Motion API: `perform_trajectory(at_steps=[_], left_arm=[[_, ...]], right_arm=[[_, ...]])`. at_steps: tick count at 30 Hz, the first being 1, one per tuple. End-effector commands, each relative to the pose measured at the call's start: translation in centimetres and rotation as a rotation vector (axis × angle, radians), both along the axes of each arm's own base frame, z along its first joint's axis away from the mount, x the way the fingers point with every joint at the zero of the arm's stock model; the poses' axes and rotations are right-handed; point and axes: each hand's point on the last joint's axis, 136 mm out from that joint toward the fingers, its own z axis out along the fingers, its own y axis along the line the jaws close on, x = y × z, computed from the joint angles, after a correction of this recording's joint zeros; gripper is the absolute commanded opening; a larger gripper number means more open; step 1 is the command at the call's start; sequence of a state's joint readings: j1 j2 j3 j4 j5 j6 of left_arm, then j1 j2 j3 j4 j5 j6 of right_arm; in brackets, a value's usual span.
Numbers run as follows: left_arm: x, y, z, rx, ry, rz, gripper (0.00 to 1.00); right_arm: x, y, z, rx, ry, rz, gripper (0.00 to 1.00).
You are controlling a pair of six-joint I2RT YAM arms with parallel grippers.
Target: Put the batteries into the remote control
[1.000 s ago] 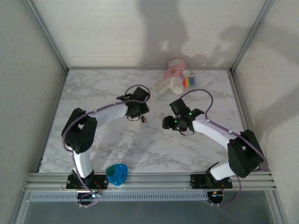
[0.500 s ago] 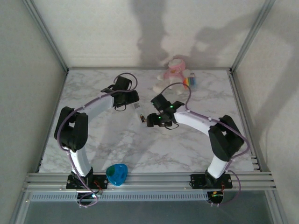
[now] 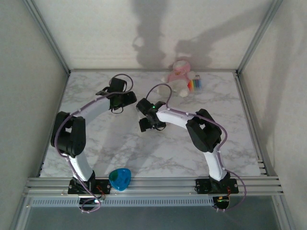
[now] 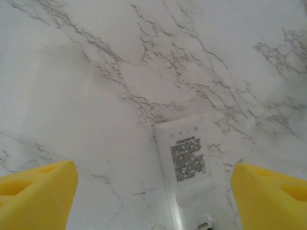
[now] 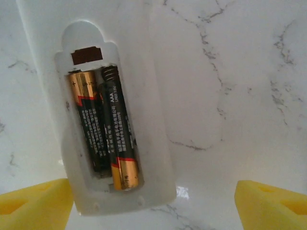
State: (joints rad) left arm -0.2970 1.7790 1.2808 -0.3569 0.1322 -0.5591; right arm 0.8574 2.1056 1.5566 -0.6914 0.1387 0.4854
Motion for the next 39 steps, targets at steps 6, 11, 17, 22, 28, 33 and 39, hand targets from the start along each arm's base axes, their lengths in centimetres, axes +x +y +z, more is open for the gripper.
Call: perform_trajectory(at_steps=[6, 11, 17, 22, 28, 33, 39], left_arm=[[-0.9, 0.5, 1.4, -0.021, -0.03, -0.002, 0.83], [-1.1, 0.3, 1.5, -0.031, -0.036, -0.011, 0.84], [-1.3, -0.8, 1.6, -0.042, -0.037, -0.035, 0.84], [-1.9, -4.0, 1.5, -0.036, -0.03, -0.108, 0.82], [-2.6, -8.3, 0.3, 0.03, 0.0, -0.203, 0.79], [-2.8, -10.6, -1.5, 0.078, 0.052, -0.247, 0.71], [-3.2, -12.9, -3.2, 0.136, 0.085, -0.293, 0.64]], right_arm=[[1.4, -3.0, -0.2, -0.159, -0.063, -0.029, 0.88], [2.5, -4.5, 0.3, -0.141, -0.077, -0.072, 0.88], [3.3, -5.0, 0.9, -0.118, -0.081, -0.067, 0.87], [2.7, -5.3, 3.5, -0.003, -0.089, -0.071, 0.87], [1.4, -7.8, 7.1, 0.143, -0.116, -0.14, 0.97], [0.6, -10.9, 8.0, 0.22, -0.114, -0.241, 0.99], [0.0, -13.9, 8.1, 0.268, -0.114, -0.337, 0.99]])
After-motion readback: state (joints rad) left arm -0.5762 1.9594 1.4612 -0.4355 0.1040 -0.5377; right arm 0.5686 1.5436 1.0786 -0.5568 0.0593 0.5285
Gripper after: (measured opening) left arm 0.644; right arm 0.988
